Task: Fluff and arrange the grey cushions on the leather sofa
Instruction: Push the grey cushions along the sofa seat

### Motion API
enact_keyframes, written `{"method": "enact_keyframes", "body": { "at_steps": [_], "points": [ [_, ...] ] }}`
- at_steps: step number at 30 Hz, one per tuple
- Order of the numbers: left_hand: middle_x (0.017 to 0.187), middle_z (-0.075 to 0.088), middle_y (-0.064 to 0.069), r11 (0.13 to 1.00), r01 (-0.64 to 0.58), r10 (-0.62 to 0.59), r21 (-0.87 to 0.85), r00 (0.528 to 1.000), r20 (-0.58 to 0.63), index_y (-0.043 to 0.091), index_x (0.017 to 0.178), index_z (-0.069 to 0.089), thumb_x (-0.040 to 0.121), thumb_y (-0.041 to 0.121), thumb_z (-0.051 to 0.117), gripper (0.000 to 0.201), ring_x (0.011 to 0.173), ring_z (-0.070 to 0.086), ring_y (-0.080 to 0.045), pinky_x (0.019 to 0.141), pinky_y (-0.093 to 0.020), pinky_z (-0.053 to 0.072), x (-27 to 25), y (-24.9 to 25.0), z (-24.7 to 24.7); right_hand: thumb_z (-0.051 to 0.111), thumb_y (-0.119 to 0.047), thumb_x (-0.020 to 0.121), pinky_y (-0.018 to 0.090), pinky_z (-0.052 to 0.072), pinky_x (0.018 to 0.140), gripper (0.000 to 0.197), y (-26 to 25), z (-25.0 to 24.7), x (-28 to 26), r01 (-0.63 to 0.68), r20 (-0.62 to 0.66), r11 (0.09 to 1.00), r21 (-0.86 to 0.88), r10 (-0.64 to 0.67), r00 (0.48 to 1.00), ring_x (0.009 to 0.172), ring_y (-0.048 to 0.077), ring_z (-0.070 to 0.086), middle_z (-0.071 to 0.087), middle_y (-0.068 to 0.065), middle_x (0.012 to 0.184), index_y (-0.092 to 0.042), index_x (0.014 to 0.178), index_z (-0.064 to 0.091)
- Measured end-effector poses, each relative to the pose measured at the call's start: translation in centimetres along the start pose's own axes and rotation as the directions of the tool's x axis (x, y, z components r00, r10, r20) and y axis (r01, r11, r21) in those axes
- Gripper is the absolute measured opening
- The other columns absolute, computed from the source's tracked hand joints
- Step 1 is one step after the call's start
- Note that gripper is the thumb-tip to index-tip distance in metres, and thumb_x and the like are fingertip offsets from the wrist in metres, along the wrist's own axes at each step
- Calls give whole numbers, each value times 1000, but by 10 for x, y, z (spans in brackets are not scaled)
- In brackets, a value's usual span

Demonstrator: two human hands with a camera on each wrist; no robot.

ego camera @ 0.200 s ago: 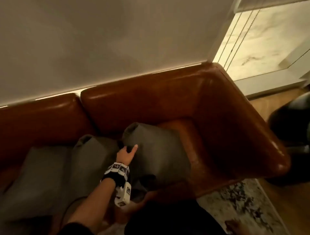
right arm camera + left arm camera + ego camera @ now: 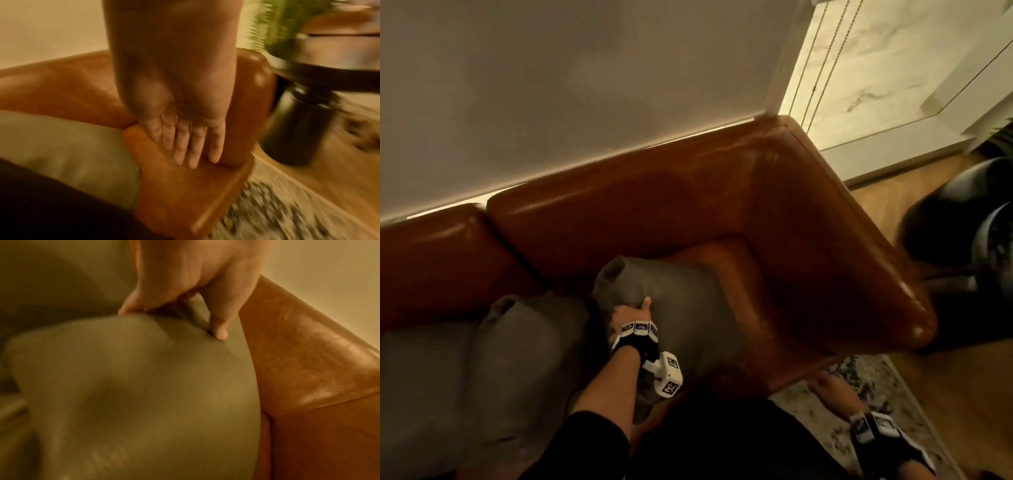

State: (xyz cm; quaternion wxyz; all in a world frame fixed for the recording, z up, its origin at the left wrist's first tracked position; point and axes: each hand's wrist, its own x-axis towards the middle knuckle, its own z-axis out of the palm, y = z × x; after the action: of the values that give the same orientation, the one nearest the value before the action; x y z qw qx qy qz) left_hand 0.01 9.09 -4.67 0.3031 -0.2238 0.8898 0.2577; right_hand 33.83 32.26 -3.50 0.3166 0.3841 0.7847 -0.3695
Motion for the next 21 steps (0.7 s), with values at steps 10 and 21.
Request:
{"method": "enact_keyframes", "body": {
  "at_steps": [10, 21],
  "points": [
    [106, 68, -24, 839, -481, 511, 254, 858, -62, 7, 115, 65, 91, 28, 55, 34, 104, 60, -40, 89, -42, 46, -88, 62, 22, 49, -21, 95, 31, 38, 101, 45, -133, -136, 95, 339, 11, 928, -151, -342, 940, 123, 28, 51, 52, 14, 135, -12, 138, 42],
    [97, 70, 14, 572, -761, 803, -308, 596, 17, 26, 97, 72, 81, 24, 68, 17, 87, 61, 11, 102, -42, 45, -111, 122, -68, 67, -36, 82, 18, 49, 82, 34, -155, -245, 74, 664, -171, 739, 114, -644, 745, 94, 1, 61, 65, -4, 103, -13, 106, 61]
  ]
}}
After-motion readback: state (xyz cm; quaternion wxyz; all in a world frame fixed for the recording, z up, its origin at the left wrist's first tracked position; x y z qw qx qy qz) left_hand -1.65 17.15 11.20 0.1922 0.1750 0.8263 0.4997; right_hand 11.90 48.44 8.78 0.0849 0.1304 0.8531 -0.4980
